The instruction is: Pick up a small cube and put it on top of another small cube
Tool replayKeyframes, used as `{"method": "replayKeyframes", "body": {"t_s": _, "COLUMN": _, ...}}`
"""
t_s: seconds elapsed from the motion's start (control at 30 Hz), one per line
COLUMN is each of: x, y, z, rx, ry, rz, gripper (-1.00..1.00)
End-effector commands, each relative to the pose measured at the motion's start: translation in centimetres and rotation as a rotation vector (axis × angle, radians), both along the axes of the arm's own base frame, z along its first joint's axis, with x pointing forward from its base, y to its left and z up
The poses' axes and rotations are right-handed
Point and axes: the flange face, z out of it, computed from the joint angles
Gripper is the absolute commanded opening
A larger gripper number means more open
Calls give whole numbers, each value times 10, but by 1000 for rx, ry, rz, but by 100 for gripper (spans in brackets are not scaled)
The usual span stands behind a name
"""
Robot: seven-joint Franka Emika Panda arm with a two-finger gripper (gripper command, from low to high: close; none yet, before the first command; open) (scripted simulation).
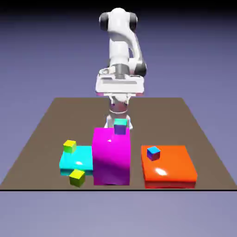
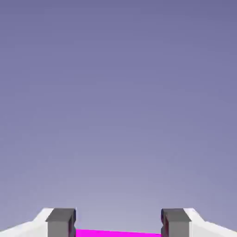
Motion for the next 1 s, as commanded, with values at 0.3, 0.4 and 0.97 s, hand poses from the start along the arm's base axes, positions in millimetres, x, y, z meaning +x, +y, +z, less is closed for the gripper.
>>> {"method": "replayKeyframes", "body": {"t_s": 0.3, "x": 88, "y": -68, "z": -55, "rx": 119, "ry": 393, "rz": -130, "gripper": 0}}
{"method": "replayKeyframes", "body": {"t_s": 0.4, "x": 108, "y": -90, "z": -77, "rx": 150, "ry": 506, "rz": -166, "gripper": 0}}
{"method": "replayKeyframes", "body": {"t_s": 0.97, "x": 176, "y": -197, "z": -210, "rx": 273, "ry": 1081, "rz": -320, "gripper": 0}}
